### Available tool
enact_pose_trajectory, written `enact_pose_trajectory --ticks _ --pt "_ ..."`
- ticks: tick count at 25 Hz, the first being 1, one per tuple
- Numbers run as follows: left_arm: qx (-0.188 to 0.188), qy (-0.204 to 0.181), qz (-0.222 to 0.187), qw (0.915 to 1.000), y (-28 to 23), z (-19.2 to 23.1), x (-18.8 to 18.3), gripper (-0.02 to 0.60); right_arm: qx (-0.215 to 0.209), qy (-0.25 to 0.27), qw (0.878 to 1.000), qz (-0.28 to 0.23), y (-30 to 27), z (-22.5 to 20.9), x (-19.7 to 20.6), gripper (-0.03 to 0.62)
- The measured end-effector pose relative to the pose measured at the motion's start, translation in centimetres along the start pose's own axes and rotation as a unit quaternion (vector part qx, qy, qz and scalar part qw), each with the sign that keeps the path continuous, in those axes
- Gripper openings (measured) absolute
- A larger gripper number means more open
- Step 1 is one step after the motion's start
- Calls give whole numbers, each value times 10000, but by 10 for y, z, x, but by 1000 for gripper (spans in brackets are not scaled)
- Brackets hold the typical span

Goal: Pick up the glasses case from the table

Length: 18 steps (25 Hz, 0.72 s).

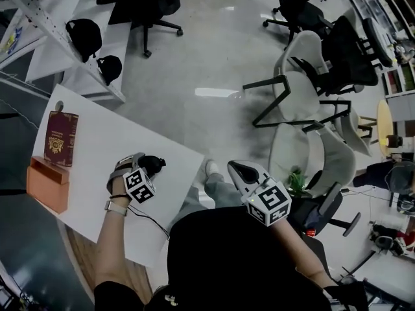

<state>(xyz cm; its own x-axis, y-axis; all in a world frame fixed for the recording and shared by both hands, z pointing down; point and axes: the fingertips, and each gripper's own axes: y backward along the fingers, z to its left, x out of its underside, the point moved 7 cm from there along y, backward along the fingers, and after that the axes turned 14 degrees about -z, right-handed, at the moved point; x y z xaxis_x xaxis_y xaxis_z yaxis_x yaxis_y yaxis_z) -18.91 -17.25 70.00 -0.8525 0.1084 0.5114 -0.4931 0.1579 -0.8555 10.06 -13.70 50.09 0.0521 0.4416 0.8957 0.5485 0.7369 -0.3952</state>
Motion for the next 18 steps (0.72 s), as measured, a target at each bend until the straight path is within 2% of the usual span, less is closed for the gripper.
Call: enact_pose_trajectory --ticks 4,7,9,13,18 --pt "-342 338 47 9988 13 -2 -5 350 -313 -9 9995 -82 -5 1 -8 26" --pt "-706 879 -118 9936 32 -2 -13 348 -624 47 9980 -132 -12 3 -14 26" --pt "-954 1284 -249 9868 48 -3 -18 347 -860 99 9961 -166 -18 5 -20 26" --pt "-1524 2140 -587 9631 78 -11 -26 345 -1335 94 9908 -197 -33 15 -29 26" --pt "-2325 2912 -984 9227 119 -33 -24 345 -1978 240 9797 -200 -57 38 -38 26"
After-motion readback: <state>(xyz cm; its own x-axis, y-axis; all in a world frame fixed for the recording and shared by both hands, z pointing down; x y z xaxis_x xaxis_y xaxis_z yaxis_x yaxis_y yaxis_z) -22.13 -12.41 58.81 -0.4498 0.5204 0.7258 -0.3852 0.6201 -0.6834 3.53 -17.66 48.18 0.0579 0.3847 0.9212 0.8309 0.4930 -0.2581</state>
